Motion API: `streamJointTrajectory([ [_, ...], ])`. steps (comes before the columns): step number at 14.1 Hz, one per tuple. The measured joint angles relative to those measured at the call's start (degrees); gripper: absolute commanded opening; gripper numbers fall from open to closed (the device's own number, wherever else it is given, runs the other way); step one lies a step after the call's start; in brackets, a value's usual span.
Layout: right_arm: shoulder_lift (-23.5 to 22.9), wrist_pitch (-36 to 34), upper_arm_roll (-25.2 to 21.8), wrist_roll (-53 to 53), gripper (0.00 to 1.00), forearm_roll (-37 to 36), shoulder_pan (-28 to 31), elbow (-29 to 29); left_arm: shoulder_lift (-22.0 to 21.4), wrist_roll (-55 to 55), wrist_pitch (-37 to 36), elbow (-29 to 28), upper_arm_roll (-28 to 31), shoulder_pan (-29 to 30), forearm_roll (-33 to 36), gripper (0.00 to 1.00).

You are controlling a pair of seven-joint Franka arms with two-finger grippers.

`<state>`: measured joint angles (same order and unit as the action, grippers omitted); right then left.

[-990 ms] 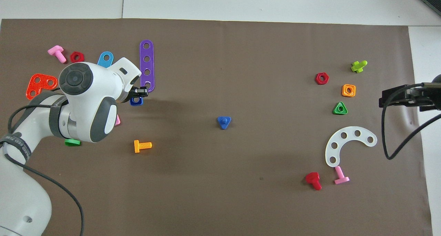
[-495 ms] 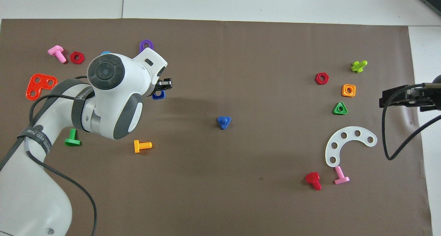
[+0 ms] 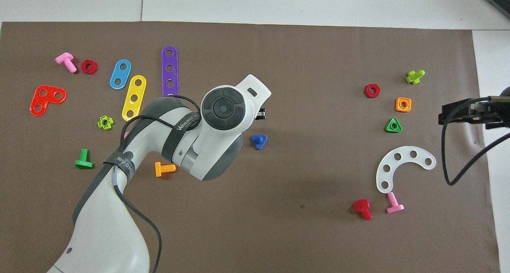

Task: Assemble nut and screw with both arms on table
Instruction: 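Carry the blue square nut with the left gripper over the blue nut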

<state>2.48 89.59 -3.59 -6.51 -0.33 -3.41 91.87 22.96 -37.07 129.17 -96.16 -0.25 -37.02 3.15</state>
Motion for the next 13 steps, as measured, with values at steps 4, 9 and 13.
streamJointTrajectory([
  [4, 0.0, 0.0, 0.0, 0.0, 1.00, 0.0, 0.0, 0.0, 0.5, -1.8, 1.4, -0.3, -0.1, -1.7, 0.0, 0.00],
  [9, 0.0, 0.0, 0.0, 0.0, 1.00, 0.0, 0.0, 0.0, 2.0, -2.4, 4.3, -2.0, -0.2, -3.2, 0.0, 0.00],
  [13, 0.0, 0.0, 0.0, 0.0, 1.00, 0.0, 0.0, 0.0, 1.9, -2.7, 4.8, -2.8, -0.3, -3.9, 0.0, 0.00],
])
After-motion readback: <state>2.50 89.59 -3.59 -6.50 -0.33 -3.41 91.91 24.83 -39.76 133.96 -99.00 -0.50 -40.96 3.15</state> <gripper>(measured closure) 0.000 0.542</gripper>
